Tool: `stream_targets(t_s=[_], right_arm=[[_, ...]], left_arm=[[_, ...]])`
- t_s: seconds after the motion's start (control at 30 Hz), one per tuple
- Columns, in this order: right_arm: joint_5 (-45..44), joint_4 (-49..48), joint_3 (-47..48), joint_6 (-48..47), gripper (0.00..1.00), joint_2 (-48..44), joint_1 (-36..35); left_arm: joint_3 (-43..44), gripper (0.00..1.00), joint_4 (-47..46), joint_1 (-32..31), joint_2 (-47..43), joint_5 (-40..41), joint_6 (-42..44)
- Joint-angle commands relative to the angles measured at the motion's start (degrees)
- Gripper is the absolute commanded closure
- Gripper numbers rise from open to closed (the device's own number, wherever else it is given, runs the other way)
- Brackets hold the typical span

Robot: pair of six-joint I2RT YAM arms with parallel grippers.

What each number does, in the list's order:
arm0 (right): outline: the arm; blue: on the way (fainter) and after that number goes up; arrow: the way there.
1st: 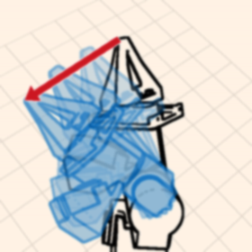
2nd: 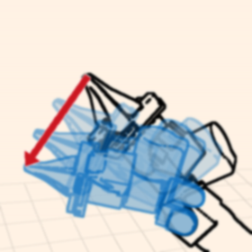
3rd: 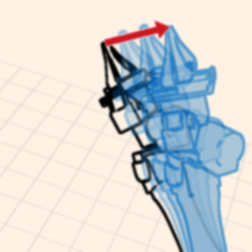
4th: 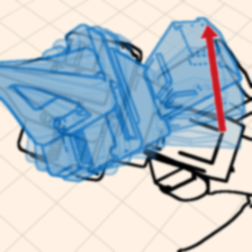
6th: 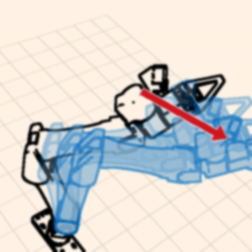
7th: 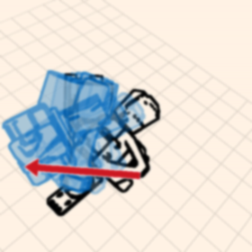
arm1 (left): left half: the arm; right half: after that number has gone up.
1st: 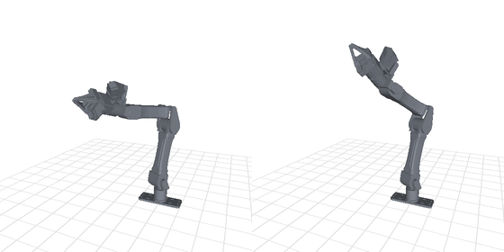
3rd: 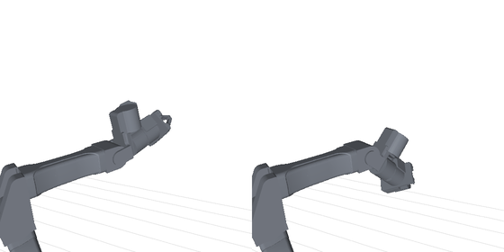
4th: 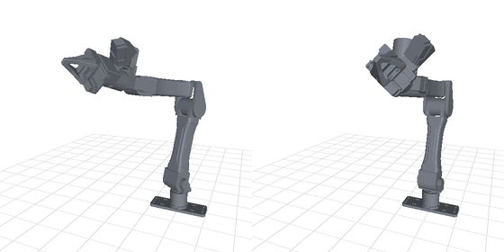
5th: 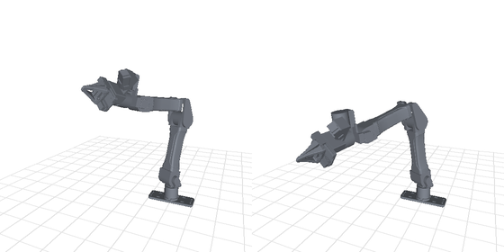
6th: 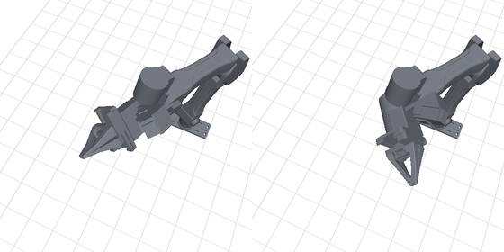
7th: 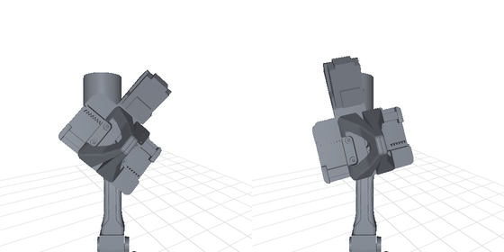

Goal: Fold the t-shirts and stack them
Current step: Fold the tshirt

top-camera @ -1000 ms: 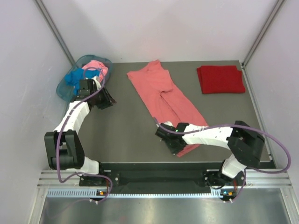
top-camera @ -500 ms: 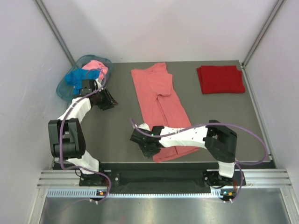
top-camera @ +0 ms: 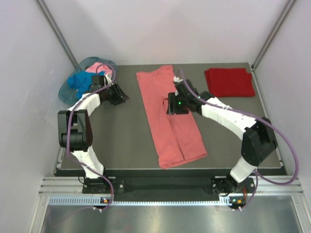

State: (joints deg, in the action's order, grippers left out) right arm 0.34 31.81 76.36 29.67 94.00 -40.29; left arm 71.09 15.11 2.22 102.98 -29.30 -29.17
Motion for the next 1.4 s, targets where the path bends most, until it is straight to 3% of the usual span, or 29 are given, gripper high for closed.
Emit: stream_targets(t_s=[0.0, 0.1, 0.33, 0.63, 0.8, 0.87, 0.97, 1.1, 1.37], right_arm=[[6.58, -5.26, 3.79, -7.6, 0.49, 1.01, 6.35], [11.68, -7.55, 6.6, -9.36, 0.49, 6.09, 14.77], [20.13, -9.14, 14.25, -13.94, 0.5, 17.69, 23.32], [22.25, -13.96, 11.98, -14.91, 0.51, 19.65, 27.37], [22.42, -17.13, 9.78, -13.33, 0.51, 19.47, 28.51], [22.51, -17.92, 9.51, -12.62, 0.51, 19.56, 28.78], [22.78, -18.72, 9.34, -11.92, 0.51, 19.38, 28.87], [22.86, -20.82, 8.37, -10.6, 0.52, 17.98, 29.13], [21.73, -23.38, 6.78, -7.35, 0.53, 16.31, 29.31]], left_arm=[[5.62, 0.59, -5.53, -2.04, 4.32, 0.47, -2.82], [9.57, 0.59, -8.25, -4.15, 10.12, 2.04, -5.11], [22.06, 0.6, -9.31, -7.05, 21.54, 6.62, -7.74], [36.39, 0.6, -5.63, -9.25, 33.32, 7.24, -8.71], [42.98, 0.6, -1.67, -10.13, 37.99, 12.33, -6.96], [44.04, 0.64, -1.67, -10.3, 39.05, 12.95, -6.78], [45.8, 0.83, -2.8, -10.22, 41.33, 13.48, -7.13], [49.84, 0.98, -3.95, -10.22, 44.93, 15.93, -7.48], [64.51, 1.0, -3.16, -9.08, 53.37, 17.0, -8.8]])
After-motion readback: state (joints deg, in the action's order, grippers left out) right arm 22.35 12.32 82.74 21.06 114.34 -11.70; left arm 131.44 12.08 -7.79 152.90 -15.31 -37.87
